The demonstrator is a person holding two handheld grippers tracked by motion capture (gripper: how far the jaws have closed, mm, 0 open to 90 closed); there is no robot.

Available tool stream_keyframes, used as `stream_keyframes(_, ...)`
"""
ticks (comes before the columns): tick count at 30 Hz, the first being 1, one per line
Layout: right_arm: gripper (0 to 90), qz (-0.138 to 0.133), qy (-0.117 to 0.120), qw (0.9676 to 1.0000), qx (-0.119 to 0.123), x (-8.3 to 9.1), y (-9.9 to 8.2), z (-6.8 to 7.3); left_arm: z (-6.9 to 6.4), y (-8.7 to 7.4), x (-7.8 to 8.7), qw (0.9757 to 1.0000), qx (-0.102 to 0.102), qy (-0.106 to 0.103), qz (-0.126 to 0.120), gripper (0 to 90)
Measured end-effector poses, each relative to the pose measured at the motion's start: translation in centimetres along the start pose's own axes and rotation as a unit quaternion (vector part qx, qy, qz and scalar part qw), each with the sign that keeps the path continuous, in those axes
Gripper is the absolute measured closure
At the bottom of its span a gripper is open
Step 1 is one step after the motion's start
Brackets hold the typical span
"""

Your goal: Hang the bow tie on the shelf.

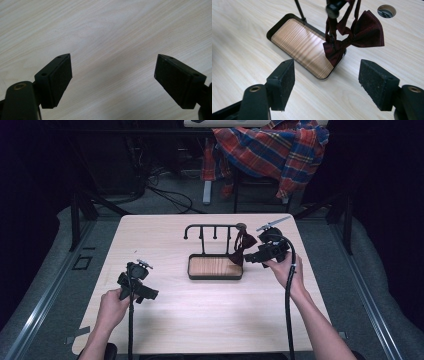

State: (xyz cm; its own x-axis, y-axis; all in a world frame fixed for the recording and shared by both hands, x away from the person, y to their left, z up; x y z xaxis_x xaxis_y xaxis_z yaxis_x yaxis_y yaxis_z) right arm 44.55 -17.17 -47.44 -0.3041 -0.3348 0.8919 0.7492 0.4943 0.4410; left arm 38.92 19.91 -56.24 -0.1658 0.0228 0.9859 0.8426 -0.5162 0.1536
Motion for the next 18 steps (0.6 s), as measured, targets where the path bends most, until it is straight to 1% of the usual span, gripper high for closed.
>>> stream_keyframes(3,23.7,0.005,-0.001,1.0,0.006,0.5,-0.4,0.4,0.0,0.0,0.0,1.0,0.0,0.0,0.0,14.8)
stream_keyframes(5,22.6,0.013,-0.002,0.9999,0.01,0.7,-0.8,0.8,0.0,0.0,0.0,1.0,-0.001,0.0,0.0,14.8)
stream_keyframes(6,21.7,0.023,-0.003,0.9996,0.017,0.9,-1.2,1.1,0.0,0.0,0.0,1.0,-0.001,0.0,0.0,14.8)
stream_keyframes(7,21.3,0.022,-0.004,0.9996,0.016,0.9,-1.4,1.2,0.0,0.0,0.0,1.0,-0.001,0.0,0.0,14.8)
stream_keyframes(8,20.8,0.024,0.0,0.9996,0.017,1.0,-1.6,1.3,0.0,0.0,0.0,1.0,0.0,0.0,0.001,14.8)
stream_keyframes(10,20.6,0.025,-0.002,0.9995,0.021,1.1,-1.7,1.3,0.0,0.0,0.0,1.0,0.0,0.0,0.001,14.8)
stream_keyframes(13,19.6,0.025,-0.004,0.9995,0.02,1.3,-2.3,1.3,0.0,0.0,0.0,1.0,-0.001,0.001,0.002,14.8)
stream_keyframes(17,17.2,0.028,-0.004,0.9994,0.017,1.5,-3.6,1.2,0.0,0.0,0.0,1.0,0.0,0.001,0.002,14.8)
stream_keyframes(18,17.2,0.028,-0.004,0.9994,0.017,1.5,-3.6,1.2,0.0,0.0,0.0,1.0,-0.001,0.001,0.002,14.8)
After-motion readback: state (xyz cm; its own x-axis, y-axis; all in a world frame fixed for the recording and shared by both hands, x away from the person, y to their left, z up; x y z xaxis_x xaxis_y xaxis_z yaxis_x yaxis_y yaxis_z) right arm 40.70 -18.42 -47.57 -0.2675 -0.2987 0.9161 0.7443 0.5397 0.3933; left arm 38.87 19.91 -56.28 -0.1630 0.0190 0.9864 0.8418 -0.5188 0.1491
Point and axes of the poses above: each handheld gripper's, and its own axes: x roughly backward along the jaws, y roughly out of its top, z roughly to its left, the point moved 7 cm from there along -x, roughly forward along the jaws, and after that the axes turned 12 degrees about z, right-handed, at the moved point
